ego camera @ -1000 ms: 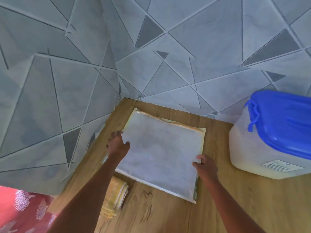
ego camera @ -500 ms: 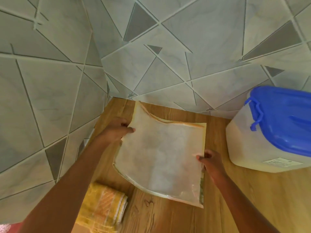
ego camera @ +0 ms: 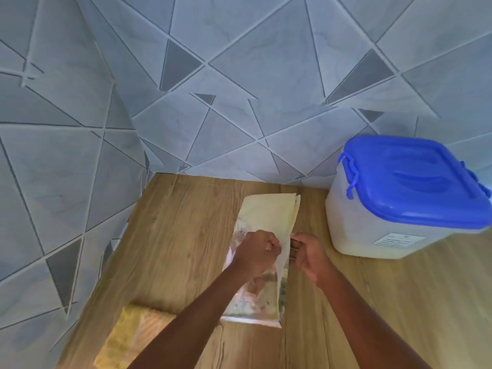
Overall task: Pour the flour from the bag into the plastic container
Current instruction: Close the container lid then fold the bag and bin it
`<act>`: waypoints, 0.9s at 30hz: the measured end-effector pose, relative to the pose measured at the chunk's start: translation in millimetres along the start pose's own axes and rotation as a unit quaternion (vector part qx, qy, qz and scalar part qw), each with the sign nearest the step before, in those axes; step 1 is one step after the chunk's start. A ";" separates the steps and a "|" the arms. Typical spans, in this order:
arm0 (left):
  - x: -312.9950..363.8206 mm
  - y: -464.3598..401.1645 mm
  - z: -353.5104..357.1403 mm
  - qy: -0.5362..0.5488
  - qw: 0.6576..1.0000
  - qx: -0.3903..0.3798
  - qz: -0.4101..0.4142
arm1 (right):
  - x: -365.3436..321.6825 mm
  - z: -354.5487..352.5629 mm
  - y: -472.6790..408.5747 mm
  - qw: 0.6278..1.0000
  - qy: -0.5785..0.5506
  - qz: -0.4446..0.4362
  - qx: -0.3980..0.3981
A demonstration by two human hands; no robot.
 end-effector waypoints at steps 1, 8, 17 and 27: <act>-4.2 0.1 5.5 0.011 1.000 0.001 -0.005 | -0.5 -1.0 1.0 1.000 -0.007 0.002 -0.008; -58.4 -2.0 -20.3 -0.063 0.980 0.173 -0.071 | 14.1 -5.9 -8.5 0.976 0.207 -0.030 0.060; -118.6 -5.1 -40.8 0.317 0.910 0.078 -0.257 | 9.5 0.2 7.5 0.968 0.228 -0.089 0.051; -76.7 24.7 -65.5 0.363 0.925 -0.027 -0.110 | -18.0 -15.6 41.5 0.963 0.219 -0.155 -0.018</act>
Point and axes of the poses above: each hand's wrist, its own y-axis away from the middle knuckle, its own z-axis out of the palm, x = y × z, the point moved 2 cm from there along -y, towards the middle knuckle, and after that the axes turned 5 degrees about y, right-handed, at the moved point
